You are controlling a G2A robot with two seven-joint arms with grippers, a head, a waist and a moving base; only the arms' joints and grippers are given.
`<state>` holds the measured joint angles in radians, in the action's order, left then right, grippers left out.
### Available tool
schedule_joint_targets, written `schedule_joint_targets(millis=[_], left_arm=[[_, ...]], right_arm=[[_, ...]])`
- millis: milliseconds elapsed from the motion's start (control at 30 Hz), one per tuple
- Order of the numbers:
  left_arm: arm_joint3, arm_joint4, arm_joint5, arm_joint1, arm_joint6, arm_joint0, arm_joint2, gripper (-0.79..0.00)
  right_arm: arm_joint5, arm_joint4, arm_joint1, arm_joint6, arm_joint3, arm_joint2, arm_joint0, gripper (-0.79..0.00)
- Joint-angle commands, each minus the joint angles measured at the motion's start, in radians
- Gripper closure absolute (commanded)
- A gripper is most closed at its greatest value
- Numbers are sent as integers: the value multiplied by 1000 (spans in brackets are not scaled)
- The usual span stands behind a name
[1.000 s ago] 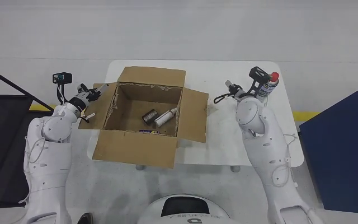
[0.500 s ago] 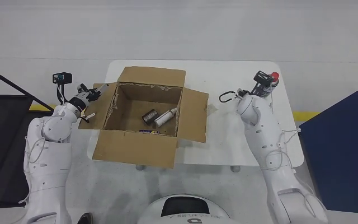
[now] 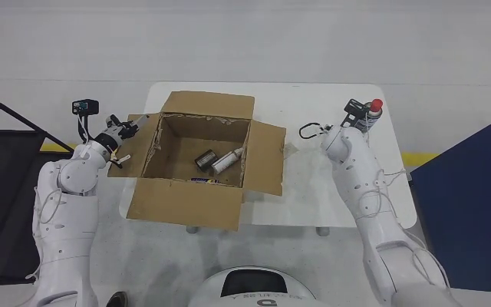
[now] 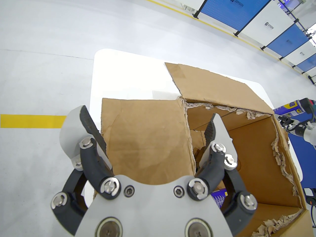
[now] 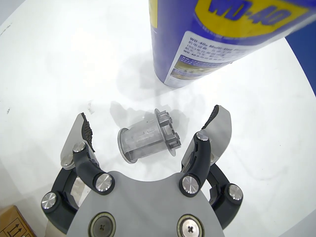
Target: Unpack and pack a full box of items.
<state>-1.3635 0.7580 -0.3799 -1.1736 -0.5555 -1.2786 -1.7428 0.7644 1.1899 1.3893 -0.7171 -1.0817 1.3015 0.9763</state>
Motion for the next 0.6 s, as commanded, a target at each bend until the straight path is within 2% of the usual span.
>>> schedule_joint_targets(millis=[0,200,333,400,533,567], left_arm=[[0,0,0,0,0,0,0,-785],[0,0,0,0,0,0,0,-785],[0,0,0,0,0,0,0,-785],[0,0,0,0,0,0,0,-785],[0,0,0,0,0,0,0,-785],[0,0,0,0,0,0,0,-785]], right_arm=[[-8,18,0,-7,12,-7,0,-785],[-36,68,2,-35,20,-35,13,-730],[-49,94,2,-59,11,-42,22,-579],[-53,103,2,-68,9,-41,25,-440],[-54,117,2,-78,10,-37,29,-354],[-52,120,3,-78,10,-37,29,-308]])
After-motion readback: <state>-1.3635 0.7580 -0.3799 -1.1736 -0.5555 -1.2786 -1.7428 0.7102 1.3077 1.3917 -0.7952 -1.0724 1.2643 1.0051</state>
